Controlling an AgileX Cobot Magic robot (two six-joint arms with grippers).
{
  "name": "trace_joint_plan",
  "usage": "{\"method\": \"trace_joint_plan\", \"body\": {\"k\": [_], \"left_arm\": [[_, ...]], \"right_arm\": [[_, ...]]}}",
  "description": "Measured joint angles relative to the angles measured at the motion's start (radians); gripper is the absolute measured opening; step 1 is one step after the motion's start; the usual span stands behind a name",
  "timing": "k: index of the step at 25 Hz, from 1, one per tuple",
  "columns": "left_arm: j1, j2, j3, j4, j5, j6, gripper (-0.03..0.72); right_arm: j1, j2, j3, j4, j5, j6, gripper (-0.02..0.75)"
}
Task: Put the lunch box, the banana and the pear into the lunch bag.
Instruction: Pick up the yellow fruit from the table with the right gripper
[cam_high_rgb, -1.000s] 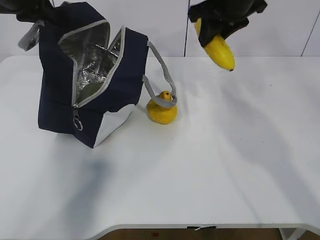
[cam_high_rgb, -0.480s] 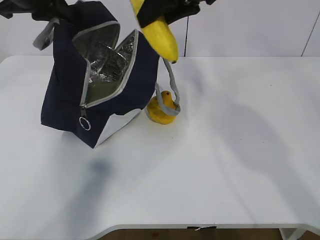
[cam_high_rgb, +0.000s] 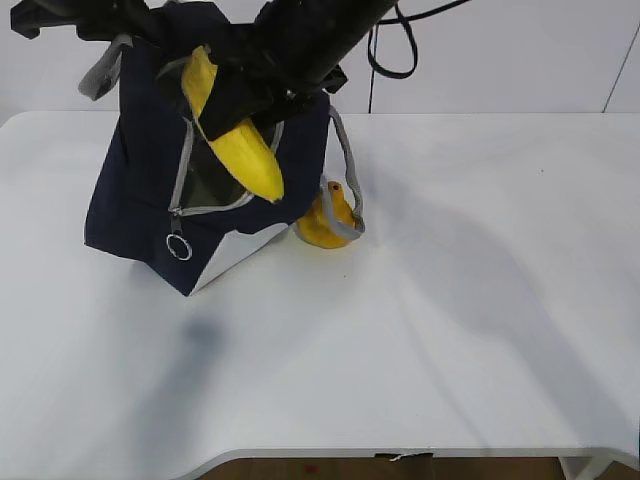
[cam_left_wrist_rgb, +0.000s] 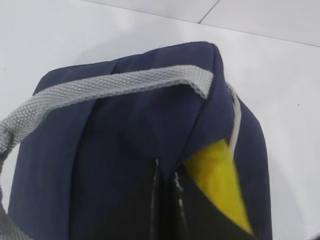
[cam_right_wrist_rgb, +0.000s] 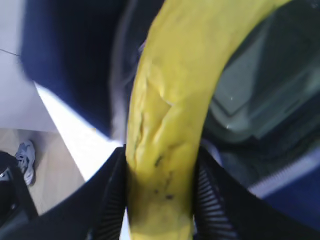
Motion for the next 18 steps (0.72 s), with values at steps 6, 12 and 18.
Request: {"method": "trace_joint_plan", "body": {"k": [6,12,18], "left_arm": [[0.0,0.0,0.0,-0.016,0.008,0.0,-0.005],[0.0,0.0,0.0,-0.019,0.011,0.001,-0.005],[0.0,0.0,0.0,-0.022,0.013,0.001,-0.005]], "right_arm": [[0.0,0.059,-0.004,0.016,-0.126,-0.026,0.315],[0.0,0.076,-0.005,0.109,-0.226,-0.054,0.477],[0.0,0.08,-0.034,0.111,-0.193,-0.074,0.536]]}}
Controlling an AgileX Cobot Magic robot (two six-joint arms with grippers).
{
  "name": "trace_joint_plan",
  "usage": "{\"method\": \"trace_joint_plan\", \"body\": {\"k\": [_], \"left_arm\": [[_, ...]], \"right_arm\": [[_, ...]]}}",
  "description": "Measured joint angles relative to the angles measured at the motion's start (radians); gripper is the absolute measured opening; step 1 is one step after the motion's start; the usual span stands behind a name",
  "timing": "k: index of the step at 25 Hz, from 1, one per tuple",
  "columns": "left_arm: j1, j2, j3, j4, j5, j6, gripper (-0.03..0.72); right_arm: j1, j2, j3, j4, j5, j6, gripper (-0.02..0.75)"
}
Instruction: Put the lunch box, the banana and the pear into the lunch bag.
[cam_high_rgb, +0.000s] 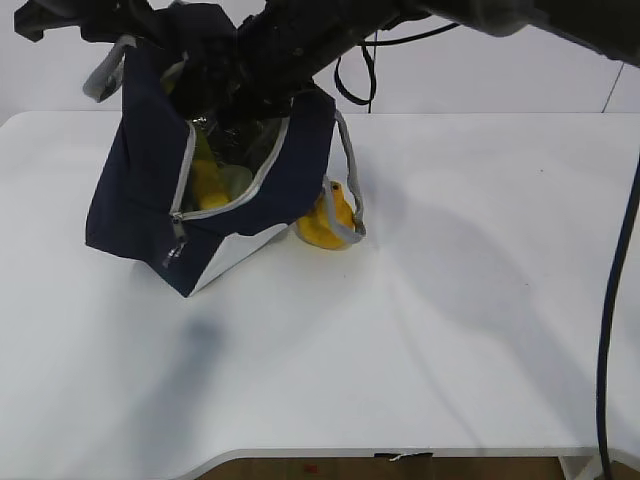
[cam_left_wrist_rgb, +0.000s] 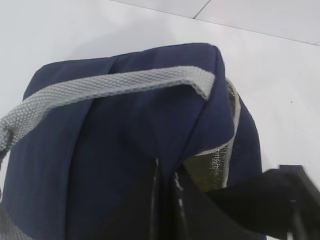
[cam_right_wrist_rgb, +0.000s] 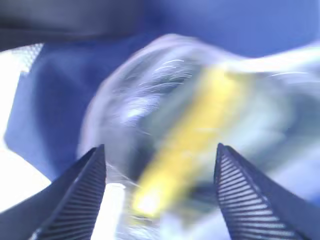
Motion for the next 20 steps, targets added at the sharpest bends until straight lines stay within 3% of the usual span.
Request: {"method": "trace_joint_plan", "body": {"k": [2,5,9,14,20], "left_arm": [[0.0,0.0,0.0,0.0,0.0,0.002,-0.005],[0.0,0.0,0.0,0.009,0.0,0.002,-0.005],[0.0,0.0,0.0,0.07,0.0,0.002,-0.005],[0.0,0.0,0.0,0.185,0.0,0.002,-0.005],[0.0,0.0,0.0,0.326,0.0,0.002,-0.005]], "right_arm": [[-0.002,0.0,-0.056,-0.047,0.063,0.017,0.536],[-0.002,0.0,-0.183,-0.207,0.182,0.094,0.536],[-0.015,-0.004,-0.303,-0.362,0.226,0.188,0.536],[-0.046,-0.026,-0.314,-0.496,0.236,0.263,0.536],[-0.065,-0.049,-0.243,-0.574,0.238,0.288,0.536]]}}
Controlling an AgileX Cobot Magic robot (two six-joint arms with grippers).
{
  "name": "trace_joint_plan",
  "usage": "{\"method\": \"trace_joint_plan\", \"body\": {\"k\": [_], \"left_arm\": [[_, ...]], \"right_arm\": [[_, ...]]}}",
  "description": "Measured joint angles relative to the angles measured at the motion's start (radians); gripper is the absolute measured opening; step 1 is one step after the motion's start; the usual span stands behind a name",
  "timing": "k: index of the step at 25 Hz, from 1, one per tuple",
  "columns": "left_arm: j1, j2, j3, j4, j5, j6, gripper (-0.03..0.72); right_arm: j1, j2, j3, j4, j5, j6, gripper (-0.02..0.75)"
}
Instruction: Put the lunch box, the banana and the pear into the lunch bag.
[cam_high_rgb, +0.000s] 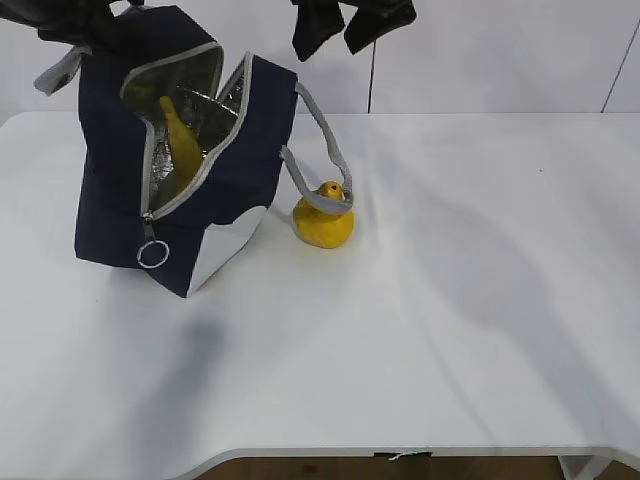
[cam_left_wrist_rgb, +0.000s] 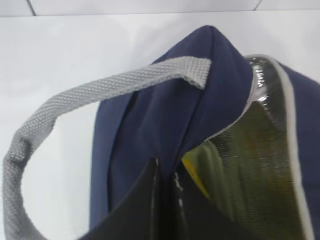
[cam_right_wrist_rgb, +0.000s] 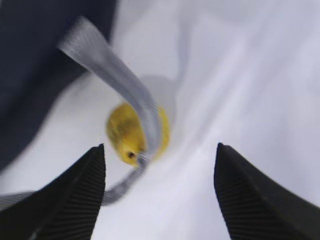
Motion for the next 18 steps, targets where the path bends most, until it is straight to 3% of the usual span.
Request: {"method": "trace_joint_plan", "body": {"k": [11,18], "left_arm": [[0.0,0.0,0.0,0.273,0.047,-0.023,-0.006],[0.0,0.047,-0.002,0.342,0.095,-0.057,-0.006]], "right_arm": [[0.0,-0.009,0.223,-0.206,0.0,0.008,0.531],[-0.011,-0.009,0.226,-0.227,0.0,0.012,0.522]]}}
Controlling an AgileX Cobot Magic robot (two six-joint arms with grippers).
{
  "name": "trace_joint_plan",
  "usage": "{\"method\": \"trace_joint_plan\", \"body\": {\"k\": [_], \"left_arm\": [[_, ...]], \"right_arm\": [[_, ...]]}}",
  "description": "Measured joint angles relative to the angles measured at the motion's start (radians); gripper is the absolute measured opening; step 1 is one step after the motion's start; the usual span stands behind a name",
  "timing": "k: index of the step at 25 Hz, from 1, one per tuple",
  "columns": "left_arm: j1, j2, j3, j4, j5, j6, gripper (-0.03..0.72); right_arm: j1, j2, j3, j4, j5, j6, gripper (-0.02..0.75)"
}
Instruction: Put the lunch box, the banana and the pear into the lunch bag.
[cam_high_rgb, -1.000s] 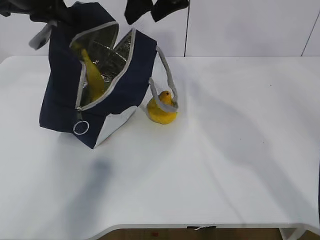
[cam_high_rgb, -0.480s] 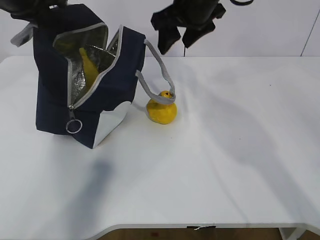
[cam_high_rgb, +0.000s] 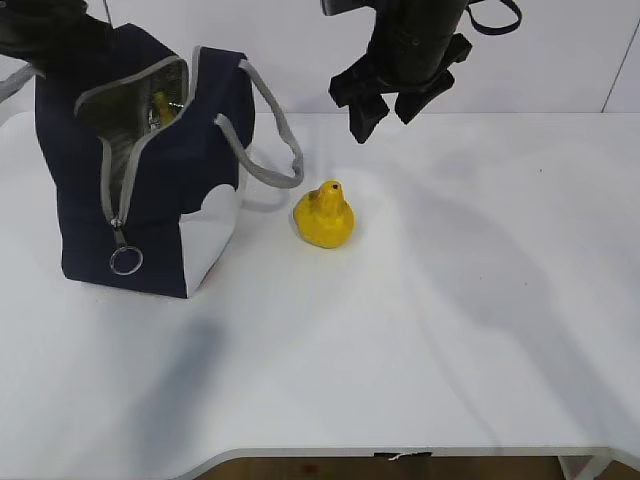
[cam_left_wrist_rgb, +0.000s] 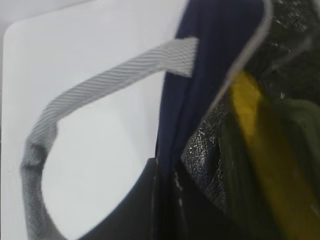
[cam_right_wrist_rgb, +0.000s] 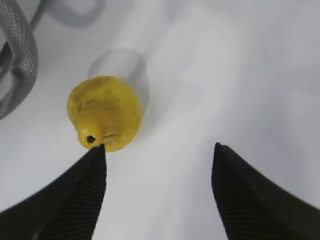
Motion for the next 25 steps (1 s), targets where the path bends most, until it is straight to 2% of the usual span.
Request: {"method": "trace_joint_plan", "body": {"k": [6,11,18,25], "left_arm": [[0.0,0.014,0.0,0.004,0.009,-0.006,-0.006],[0.0,0.014,0.0,0.004,0.009,-0.017,-0.006],[0.0,0.014,0.0,0.004,0.003,-0.03,-0.006],[0.0,0.014,0.0,-0.044,-0.019,-0.031,-0.006]], "right_arm": [[-0.047,0.0,0.001,0.132,0.0,-0.04,0.522],[-0.051,0.0,0.001,0.237,-0.002,-0.087,0.522],[-0.051,0.018,0.058,0.281,-0.006,-0.118,0.522],[-0.038,0.052,0.07,0.349,-0.008,-0.163,0.522]]}}
